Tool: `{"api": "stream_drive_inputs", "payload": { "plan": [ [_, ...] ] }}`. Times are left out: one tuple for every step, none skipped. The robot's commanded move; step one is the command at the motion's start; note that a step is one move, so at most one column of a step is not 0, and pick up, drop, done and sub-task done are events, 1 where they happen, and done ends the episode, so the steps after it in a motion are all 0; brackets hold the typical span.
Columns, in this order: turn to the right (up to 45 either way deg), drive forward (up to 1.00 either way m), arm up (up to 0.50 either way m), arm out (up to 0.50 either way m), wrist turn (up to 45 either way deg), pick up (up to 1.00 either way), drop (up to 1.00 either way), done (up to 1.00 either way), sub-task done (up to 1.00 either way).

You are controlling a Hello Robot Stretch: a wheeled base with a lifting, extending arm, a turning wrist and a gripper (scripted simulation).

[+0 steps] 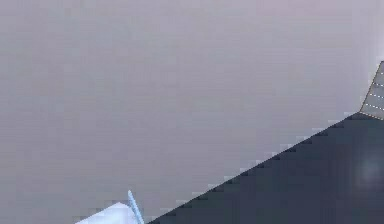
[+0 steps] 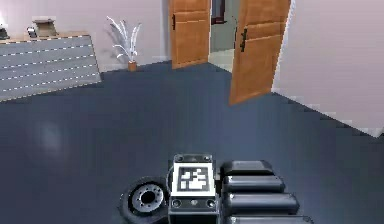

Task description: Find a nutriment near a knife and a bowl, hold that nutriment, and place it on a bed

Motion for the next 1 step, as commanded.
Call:
{"api": "stream_drive_inputs", "payload": {
  "plan": [
    [-45.0, 0.0, 0.0, 0.0, 0.0, 0.0, 0.0, 0.0, 0.0]
  ]
}}
